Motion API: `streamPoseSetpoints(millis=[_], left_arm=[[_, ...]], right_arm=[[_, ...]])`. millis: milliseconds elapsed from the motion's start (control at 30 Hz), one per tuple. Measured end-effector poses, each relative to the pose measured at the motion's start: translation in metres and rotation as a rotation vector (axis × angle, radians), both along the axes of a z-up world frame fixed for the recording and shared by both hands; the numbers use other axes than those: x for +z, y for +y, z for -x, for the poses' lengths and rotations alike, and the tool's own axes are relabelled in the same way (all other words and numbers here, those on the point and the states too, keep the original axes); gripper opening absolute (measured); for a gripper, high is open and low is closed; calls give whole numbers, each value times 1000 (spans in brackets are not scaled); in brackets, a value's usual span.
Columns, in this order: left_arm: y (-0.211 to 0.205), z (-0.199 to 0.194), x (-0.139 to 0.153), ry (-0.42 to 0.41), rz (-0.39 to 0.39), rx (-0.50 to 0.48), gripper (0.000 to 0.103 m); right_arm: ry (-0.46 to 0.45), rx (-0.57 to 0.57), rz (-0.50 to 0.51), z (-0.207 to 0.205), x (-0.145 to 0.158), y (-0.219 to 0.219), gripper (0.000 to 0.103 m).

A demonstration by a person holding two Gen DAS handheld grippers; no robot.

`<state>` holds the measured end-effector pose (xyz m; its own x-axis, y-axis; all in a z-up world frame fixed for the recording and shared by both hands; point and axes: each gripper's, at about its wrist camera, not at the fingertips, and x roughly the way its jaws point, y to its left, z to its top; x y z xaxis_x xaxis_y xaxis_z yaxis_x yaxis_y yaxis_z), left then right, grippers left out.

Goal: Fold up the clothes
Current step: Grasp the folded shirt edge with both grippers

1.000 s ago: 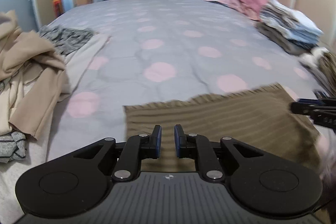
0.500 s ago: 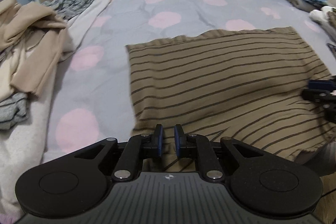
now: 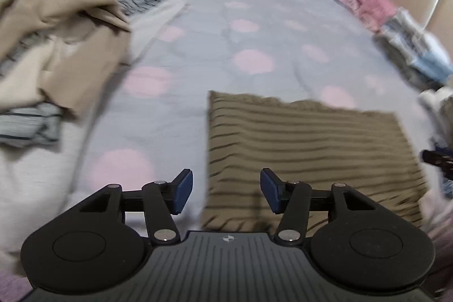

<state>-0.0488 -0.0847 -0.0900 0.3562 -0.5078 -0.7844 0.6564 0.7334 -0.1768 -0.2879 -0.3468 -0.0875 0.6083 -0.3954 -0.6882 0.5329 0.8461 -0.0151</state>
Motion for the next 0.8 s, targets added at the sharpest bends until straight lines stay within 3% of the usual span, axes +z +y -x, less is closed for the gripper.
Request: streamPoseSetpoints(millis=[67, 133, 267, 467, 600, 800], left_arm=[[-3, -10, -3, 22, 12, 15, 54], [-5, -19, -7, 50, 20, 36, 55], [-9, -32, -28, 134, 21, 46, 55], [-13, -36, -45, 175, 1, 36, 56], [-18, -35, -50, 177, -16, 19, 62], [-31, -22, -55, 115, -73, 9, 67]], right_arm=[[-39, -21, -74, -2, 3, -16, 61], [-69, -46, -162, -6, 1, -30, 73], [-63, -66, -300, -17, -16, -47, 75], [11, -48, -343, -32, -47, -51, 74], [21, -56, -369, -33, -55, -55, 76], [35, -51, -340, -39, -59, -49, 75]])
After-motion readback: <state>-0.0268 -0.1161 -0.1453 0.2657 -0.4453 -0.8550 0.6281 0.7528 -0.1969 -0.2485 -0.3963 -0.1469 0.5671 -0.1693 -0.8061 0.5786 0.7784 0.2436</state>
